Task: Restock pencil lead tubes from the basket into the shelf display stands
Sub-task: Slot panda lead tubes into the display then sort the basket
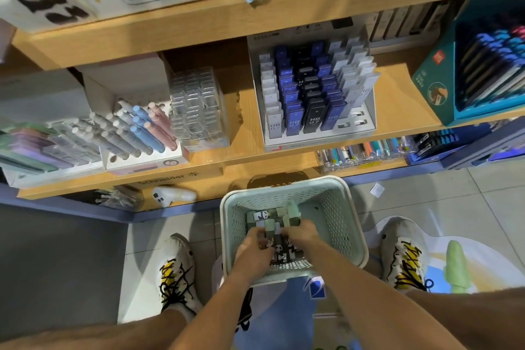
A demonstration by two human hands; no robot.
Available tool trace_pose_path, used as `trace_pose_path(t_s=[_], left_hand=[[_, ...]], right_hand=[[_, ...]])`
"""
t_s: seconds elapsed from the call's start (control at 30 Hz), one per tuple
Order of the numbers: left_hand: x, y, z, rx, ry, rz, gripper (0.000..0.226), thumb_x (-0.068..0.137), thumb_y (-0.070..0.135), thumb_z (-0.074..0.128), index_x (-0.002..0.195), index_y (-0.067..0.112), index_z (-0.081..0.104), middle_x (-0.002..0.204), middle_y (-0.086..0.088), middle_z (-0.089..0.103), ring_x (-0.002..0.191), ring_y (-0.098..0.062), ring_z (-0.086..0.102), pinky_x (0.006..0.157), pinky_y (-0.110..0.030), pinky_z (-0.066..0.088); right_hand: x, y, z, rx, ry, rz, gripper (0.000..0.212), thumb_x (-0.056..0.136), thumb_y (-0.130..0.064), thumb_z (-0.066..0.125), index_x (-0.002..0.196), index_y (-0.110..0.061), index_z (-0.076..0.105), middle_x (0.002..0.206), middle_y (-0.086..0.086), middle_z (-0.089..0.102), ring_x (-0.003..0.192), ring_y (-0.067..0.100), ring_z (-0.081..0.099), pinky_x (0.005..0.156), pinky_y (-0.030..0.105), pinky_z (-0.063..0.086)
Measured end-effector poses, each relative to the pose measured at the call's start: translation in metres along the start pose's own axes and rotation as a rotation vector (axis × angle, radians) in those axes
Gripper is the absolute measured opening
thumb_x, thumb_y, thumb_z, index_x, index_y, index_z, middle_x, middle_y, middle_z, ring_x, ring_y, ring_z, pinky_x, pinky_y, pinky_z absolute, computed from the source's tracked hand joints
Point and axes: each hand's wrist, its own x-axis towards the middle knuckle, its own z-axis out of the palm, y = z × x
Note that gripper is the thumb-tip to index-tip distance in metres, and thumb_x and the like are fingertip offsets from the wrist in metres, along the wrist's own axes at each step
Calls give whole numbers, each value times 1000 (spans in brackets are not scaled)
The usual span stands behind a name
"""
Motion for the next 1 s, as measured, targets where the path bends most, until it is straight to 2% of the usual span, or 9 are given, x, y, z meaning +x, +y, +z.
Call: trace_pose_path(t_s=[0.13, 0.27, 0.37, 0.47, 0.6, 0.73, 0.83, 0.9, 1.0], left_hand=[[-24, 25, -9, -233, -43, 3, 59, 85, 8, 81, 134, 19, 51, 109, 1, 70, 97, -12, 68, 74, -17, 53], [-69, 68, -31, -309, -310, 33, 74, 64, 13, 81, 133, 22, 57, 123, -9, 72, 113, -28, 69, 92, -44, 59], [-108, 93, -51, -535, -488, 30, 47, 83, -1, 67, 128, 10, 60, 109, -12, 76, 96, -29, 76, 81, -42, 62], [-154, 121, -69, -723, -482, 177, 29, 97, -5, 47, 117, 7, 65, 88, -10, 74, 73, -19, 73, 63, -31, 58], [-215, 162, -97, -741, -409, 422, 38, 88, -10, 52, 117, 9, 68, 103, -9, 79, 92, -18, 75, 74, -32, 62], [-259, 190, -128, -666, -328, 620, 56, 92, -20, 46, 131, 17, 62, 122, -6, 76, 111, -21, 73, 91, -45, 61], [-278, 205, -154, -573, -322, 723, 53, 92, -19, 52, 122, 21, 72, 120, -13, 75, 104, -27, 74, 80, -37, 63], [-287, 213, -170, -486, -310, 784, 43, 90, -13, 61, 111, 20, 79, 109, -21, 74, 92, -27, 73, 66, -30, 59], [-290, 219, -189, -378, -301, 827, 38, 87, -7, 67, 110, 21, 79, 101, -22, 73, 88, -29, 72, 59, -27, 56]], right_hand=[[-42, -16, -20, 131, -202, -127, 19, 87, -5, 75, 105, 1, 73, 98, 13, 77, 93, 26, 73, 83, 35, 61], [-109, -55, -36, 209, -343, -238, 32, 88, -12, 77, 119, -7, 70, 107, 5, 77, 97, 15, 73, 78, 23, 58], [-163, -91, -41, 222, -402, -318, 38, 86, -18, 81, 120, -14, 65, 108, 3, 76, 96, 14, 72, 72, 23, 57], [-210, -120, -44, 132, -365, -478, 49, 81, -31, 85, 123, -15, 63, 108, 1, 77, 97, 15, 74, 71, 27, 56], [-278, -159, -61, 50, -374, -728, 34, 89, -28, 79, 118, -14, 67, 99, -4, 78, 91, 5, 74, 74, 19, 55], [-328, -195, -77, -248, -202, -1109, 40, 87, -58, 68, 100, -20, 67, 104, 1, 66, 108, 14, 60, 96, 40, 50], [-353, -217, -84, -406, -54, -1284, 40, 82, -72, 57, 109, -43, 68, 120, -11, 52, 124, 10, 42, 108, 36, 37], [-363, -229, -84, -370, -80, -1362, 37, 83, -70, 59, 114, -50, 67, 121, -6, 56, 122, 12, 49, 105, 36, 43], [-363, -239, -77, -285, -189, -1343, 33, 84, -61, 69, 103, -34, 70, 107, 6, 62, 91, 2, 62, 72, 15, 52]])
